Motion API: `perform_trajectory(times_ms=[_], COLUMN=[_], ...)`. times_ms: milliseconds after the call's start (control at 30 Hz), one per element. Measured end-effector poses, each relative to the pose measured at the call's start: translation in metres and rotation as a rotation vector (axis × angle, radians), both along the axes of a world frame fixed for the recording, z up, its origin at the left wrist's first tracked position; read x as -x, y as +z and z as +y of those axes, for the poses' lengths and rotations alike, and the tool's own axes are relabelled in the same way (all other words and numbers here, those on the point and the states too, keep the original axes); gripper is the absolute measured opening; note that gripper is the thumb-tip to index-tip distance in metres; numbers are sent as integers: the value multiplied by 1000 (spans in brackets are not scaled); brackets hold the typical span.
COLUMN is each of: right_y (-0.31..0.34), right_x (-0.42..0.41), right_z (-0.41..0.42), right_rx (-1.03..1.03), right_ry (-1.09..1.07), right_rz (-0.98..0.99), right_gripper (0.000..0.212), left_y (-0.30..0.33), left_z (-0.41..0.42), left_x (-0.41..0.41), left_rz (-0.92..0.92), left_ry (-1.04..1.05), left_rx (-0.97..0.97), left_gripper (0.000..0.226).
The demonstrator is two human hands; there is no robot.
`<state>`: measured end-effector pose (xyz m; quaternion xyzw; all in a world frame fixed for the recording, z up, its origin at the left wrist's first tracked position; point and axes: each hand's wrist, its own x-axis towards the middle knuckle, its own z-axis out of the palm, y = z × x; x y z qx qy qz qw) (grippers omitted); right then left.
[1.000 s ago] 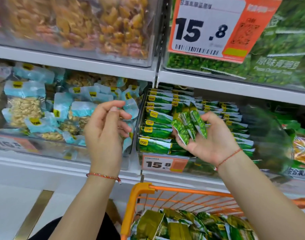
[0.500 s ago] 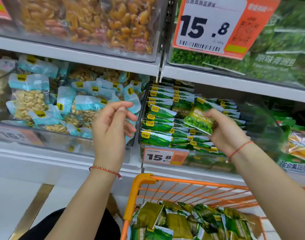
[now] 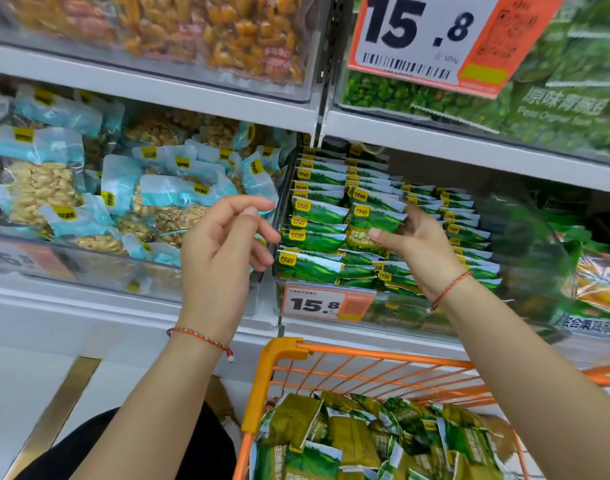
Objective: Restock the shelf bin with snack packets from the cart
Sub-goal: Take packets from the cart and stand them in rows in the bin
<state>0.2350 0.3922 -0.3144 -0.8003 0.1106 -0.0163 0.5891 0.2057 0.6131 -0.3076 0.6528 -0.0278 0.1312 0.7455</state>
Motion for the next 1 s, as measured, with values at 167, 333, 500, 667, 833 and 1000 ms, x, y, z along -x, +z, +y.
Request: perform_trajectory(times_ms=[167, 333, 500, 667, 833, 1000], right_y=[-1, 6, -5, -1, -8, -6], right_x=[2, 2, 10, 3, 5, 7], right_z=[1, 0, 14, 19, 18, 21], right_rx=[121, 176, 287, 158, 614, 790], right_ry=[66, -19, -53, -140, -69, -43], right_rz=[60, 30, 42, 79, 84, 61], right_gripper=[76, 72, 84, 12, 43, 44], left_y=[1, 0, -1, -4, -8, -11], left_z=[-4, -6, -7, -7, -8, -9], left_x=[0, 1, 1, 1, 1, 3], left_rz=[3, -4, -1, -23, -58, -101], left_ry=[-12, -28, -27, -40, -46, -50], left_rx=[2, -6, -27, -64, -128, -227], left_gripper=[29, 30, 30, 24, 22, 21])
